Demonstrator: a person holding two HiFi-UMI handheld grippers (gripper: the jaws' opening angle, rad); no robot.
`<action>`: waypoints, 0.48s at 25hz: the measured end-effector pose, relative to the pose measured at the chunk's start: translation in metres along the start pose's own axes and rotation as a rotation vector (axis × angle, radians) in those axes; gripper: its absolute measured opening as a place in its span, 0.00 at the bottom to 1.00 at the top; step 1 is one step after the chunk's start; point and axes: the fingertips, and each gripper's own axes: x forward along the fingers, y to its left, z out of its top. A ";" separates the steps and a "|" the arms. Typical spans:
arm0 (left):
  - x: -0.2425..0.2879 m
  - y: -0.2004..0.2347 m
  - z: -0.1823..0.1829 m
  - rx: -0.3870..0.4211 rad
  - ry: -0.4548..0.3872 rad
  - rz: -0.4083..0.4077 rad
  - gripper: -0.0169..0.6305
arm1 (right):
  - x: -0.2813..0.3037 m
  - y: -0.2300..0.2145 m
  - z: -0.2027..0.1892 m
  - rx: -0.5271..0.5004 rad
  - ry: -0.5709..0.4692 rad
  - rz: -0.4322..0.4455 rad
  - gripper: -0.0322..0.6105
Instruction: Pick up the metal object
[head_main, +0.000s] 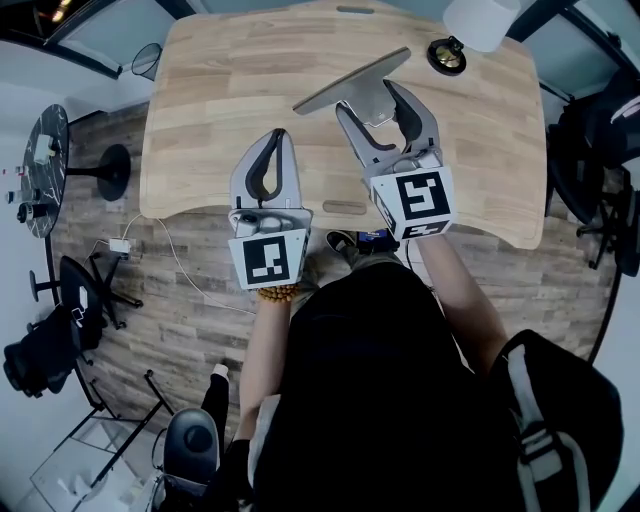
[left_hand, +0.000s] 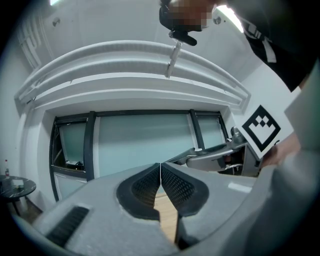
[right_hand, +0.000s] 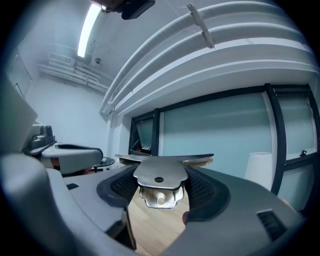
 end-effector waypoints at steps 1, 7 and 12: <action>0.000 -0.001 0.000 0.001 -0.001 0.000 0.06 | -0.002 0.000 0.000 0.004 -0.005 -0.004 0.49; -0.003 -0.010 -0.005 0.001 0.004 -0.009 0.06 | -0.015 -0.003 -0.007 0.021 -0.010 -0.019 0.49; -0.006 -0.014 -0.011 -0.004 0.016 -0.013 0.06 | -0.021 -0.002 -0.021 0.032 0.010 -0.003 0.49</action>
